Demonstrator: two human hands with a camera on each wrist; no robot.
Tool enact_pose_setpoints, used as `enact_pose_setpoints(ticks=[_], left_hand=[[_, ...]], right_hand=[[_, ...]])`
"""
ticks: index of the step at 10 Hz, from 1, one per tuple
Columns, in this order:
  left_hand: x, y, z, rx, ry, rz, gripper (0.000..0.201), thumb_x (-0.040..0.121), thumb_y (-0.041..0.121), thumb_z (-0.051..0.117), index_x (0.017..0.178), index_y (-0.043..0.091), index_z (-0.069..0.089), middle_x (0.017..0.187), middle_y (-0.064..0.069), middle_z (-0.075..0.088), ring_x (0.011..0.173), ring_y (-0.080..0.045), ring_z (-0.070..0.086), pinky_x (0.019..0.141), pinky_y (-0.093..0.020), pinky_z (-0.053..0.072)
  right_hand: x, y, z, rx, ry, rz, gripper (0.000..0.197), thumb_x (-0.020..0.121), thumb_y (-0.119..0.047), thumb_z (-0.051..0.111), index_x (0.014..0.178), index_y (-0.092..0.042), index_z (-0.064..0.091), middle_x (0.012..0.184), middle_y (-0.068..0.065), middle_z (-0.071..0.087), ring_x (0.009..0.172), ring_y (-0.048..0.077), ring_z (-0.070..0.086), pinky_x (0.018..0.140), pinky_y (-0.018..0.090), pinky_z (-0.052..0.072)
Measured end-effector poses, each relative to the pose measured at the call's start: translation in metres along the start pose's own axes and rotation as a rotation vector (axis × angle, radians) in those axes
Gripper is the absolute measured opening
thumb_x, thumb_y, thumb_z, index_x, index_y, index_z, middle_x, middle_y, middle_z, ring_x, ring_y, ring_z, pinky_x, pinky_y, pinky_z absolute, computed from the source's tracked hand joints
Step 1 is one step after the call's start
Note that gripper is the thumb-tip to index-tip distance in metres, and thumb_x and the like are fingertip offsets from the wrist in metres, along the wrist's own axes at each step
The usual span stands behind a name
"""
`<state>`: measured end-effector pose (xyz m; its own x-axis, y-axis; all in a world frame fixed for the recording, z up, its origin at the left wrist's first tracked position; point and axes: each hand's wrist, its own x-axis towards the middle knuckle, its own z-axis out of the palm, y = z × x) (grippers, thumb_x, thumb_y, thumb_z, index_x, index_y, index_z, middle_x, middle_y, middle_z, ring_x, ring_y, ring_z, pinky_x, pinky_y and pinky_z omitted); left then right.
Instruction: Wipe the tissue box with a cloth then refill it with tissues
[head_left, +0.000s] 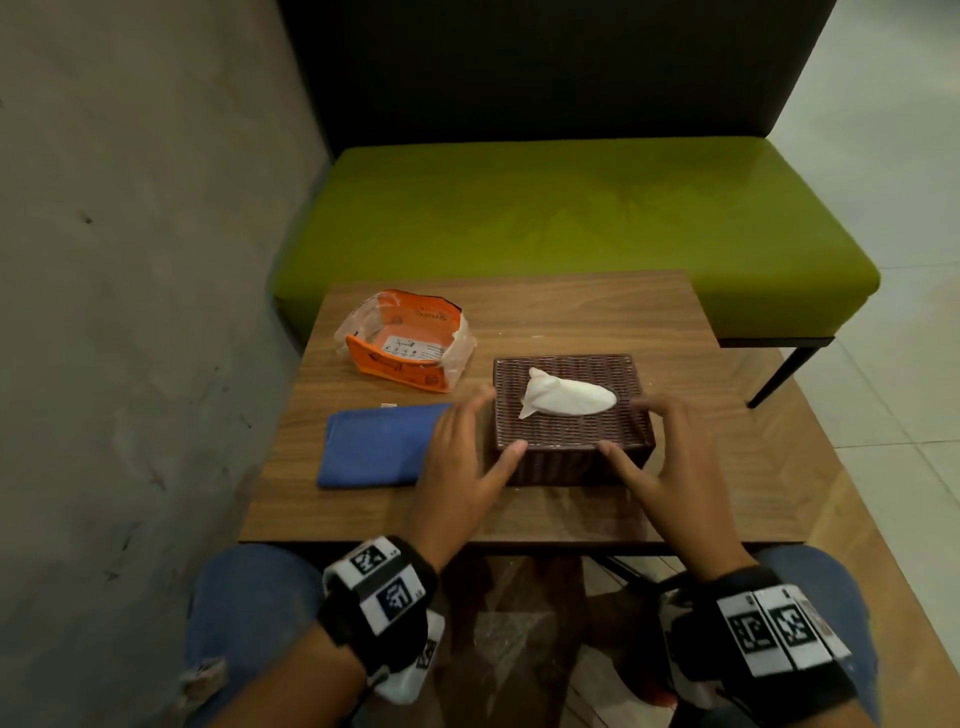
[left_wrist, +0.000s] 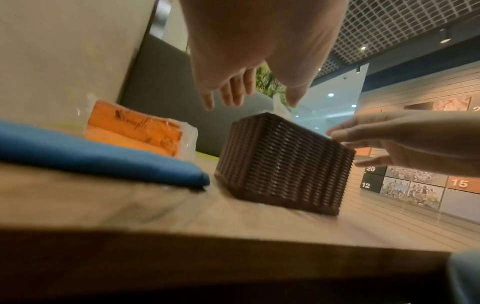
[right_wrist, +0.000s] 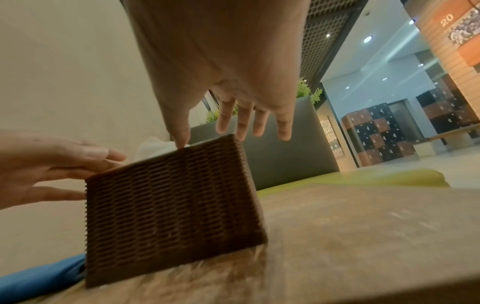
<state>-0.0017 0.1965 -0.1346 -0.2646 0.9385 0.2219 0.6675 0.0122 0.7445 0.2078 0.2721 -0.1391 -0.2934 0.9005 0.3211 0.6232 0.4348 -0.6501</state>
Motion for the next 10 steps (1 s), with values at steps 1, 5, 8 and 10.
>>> enact_pose_setpoints(ticks=[1,5,8,10], left_hand=[[-0.008,-0.002,0.011,0.080,0.024,0.096,0.033,0.088,0.026,0.063,0.118,0.015,0.056,0.137,0.000,0.050,0.127,-0.011,0.044,0.103,-0.018,0.033],[0.075,-0.011,0.018,0.140,0.076,0.122,0.029,0.084,0.008,0.067,0.111,0.002,0.060,0.115,-0.011,0.064,0.112,-0.023,0.057,0.092,-0.040,0.049],[0.084,-0.036,0.032,0.087,0.126,0.097,0.028,0.086,0.013,0.066,0.112,0.006,0.063,0.135,-0.009,0.054,0.127,-0.021,0.049,0.106,-0.036,0.041],[0.058,-0.033,-0.026,0.184,-0.101,-0.049,0.058,0.090,0.038,0.054,0.143,0.023,0.034,0.150,0.000,0.037,0.144,-0.018,0.020,0.111,-0.035,0.021]], right_hand=[[-0.005,0.003,0.004,-0.022,0.016,-0.031,0.028,0.079,-0.029,0.075,0.102,-0.015,0.065,0.118,0.003,0.056,0.109,0.022,0.056,0.087,0.030,0.045],[0.076,-0.002,0.030,0.081,-0.011,0.097,0.030,0.084,-0.015,0.073,0.109,0.000,0.066,0.113,0.010,0.063,0.098,0.031,0.065,0.081,0.044,0.052],[0.076,0.007,0.039,0.015,0.040,0.094,0.022,0.087,-0.020,0.070,0.106,-0.008,0.070,0.129,0.005,0.060,0.108,0.023,0.062,0.078,0.031,0.046],[0.061,-0.017,0.011,-0.232,-0.161,-0.075,0.056,0.085,-0.035,0.071,0.134,-0.013,0.057,0.144,0.024,0.042,0.133,0.043,0.035,0.106,0.057,0.035]])
